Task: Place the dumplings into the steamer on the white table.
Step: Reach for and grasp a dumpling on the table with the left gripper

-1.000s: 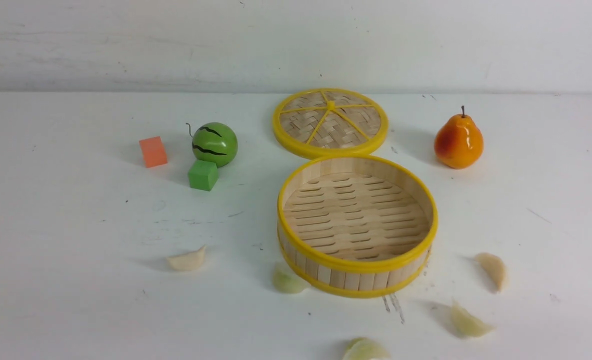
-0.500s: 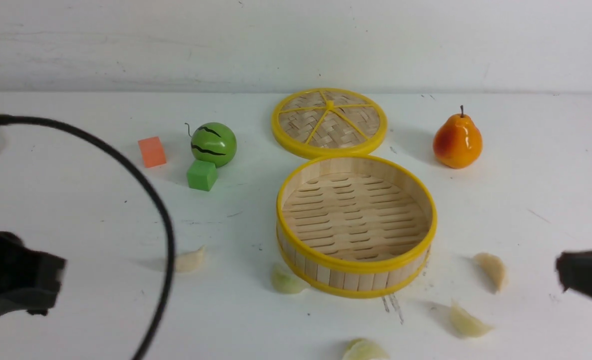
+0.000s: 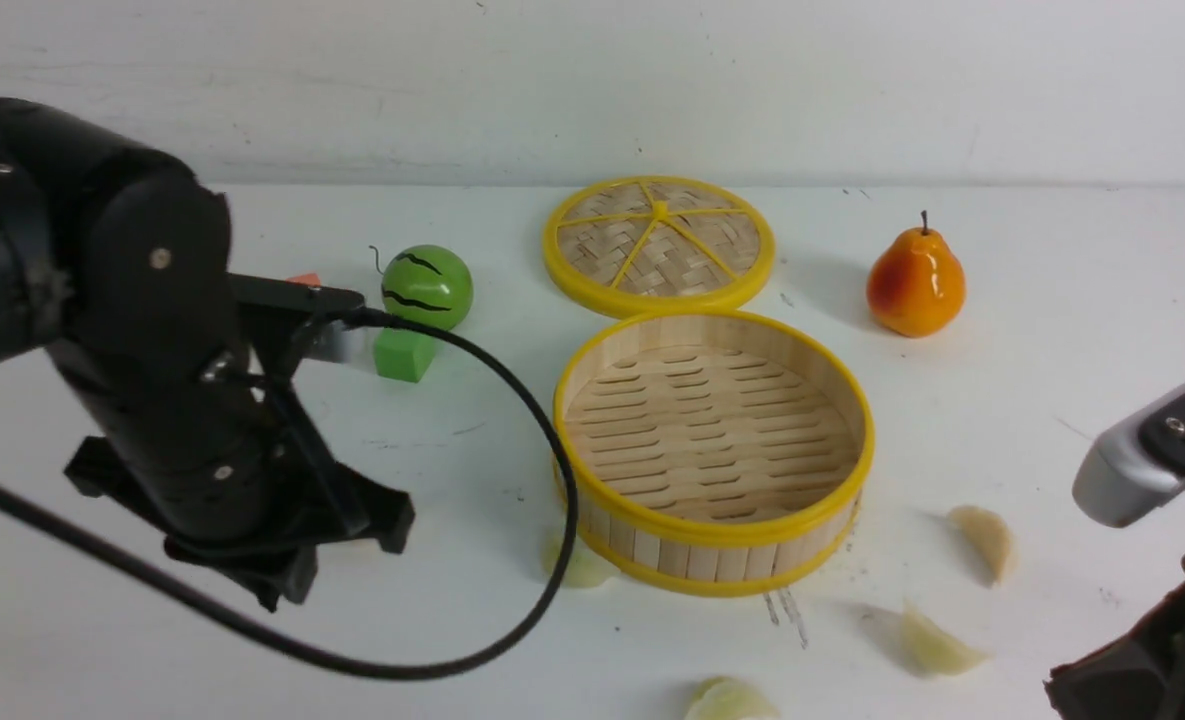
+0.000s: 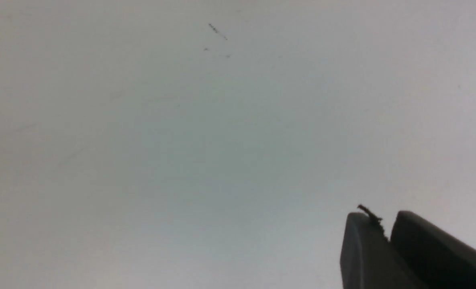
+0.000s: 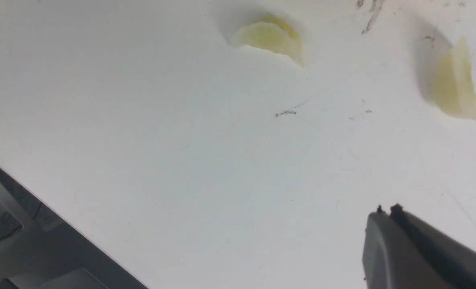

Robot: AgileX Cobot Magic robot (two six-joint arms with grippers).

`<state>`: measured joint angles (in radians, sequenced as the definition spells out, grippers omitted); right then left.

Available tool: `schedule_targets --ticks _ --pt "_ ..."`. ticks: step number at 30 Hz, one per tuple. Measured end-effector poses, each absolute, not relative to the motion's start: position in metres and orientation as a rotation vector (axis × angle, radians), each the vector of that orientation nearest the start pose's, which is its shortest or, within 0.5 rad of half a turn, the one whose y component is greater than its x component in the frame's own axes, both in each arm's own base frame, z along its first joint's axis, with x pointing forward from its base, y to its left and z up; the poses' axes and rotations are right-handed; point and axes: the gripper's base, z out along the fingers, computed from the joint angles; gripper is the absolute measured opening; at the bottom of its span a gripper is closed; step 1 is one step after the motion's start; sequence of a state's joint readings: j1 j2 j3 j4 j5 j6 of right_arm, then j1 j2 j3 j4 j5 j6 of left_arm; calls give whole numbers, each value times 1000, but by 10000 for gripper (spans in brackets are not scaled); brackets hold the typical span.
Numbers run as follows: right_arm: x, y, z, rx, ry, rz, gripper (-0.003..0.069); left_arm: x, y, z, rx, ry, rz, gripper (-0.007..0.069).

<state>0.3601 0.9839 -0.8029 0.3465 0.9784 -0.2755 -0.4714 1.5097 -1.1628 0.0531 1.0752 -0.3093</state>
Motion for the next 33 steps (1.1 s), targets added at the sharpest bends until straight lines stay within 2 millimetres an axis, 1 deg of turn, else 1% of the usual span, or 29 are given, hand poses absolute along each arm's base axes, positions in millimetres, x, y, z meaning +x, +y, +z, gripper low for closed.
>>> schedule_targets --ticks 1,3,4,7,8,11,13,16,17,19,23,24,26,28,33 --pt "151 84 302 -667 2537 473 -10 262 -129 275 262 2891 -65 159" --pt "152 85 303 -661 2526 471 -10 276 -139 266 239 2882 -124 282" --pt "153 85 303 -658 2521 470 -8 279 -142 265 227 2882 -149 311" --pt "154 85 304 -648 2503 469 -8 299 -154 257 187 2865 -188 444" --pt "155 85 304 -646 2499 467 -7 305 -157 255 179 2865 -190 476" --pt "155 85 304 -643 2494 466 -4 320 -163 250 184 2871 -163 529" --pt "155 85 305 -643 2493 466 -2 330 -166 247 206 2884 -105 545" --pt "155 85 304 -644 2495 466 0 340 -165 243 257 2897 6 550" --pt "155 85 304 -645 2497 468 0 344 -162 241 278 2899 49 552" --pt "154 85 304 -648 2502 469 1 351 -157 237 292 2911 78 552" --pt "154 84 304 -653 2508 466 5 370 -132 227 280 2933 72 551" --pt "154 84 304 -654 2509 465 5 372 -130 225 283 2935 68 549" --pt "154 84 304 -656 2508 460 8 381 -117 216 355 2933 51 539" --pt "154 84 304 -656 2508 460 9 385 -115 213 445 2911 39 528" --pt "154 84 304 -655 2505 457 9 389 -124 205 660 2847 -49 494"
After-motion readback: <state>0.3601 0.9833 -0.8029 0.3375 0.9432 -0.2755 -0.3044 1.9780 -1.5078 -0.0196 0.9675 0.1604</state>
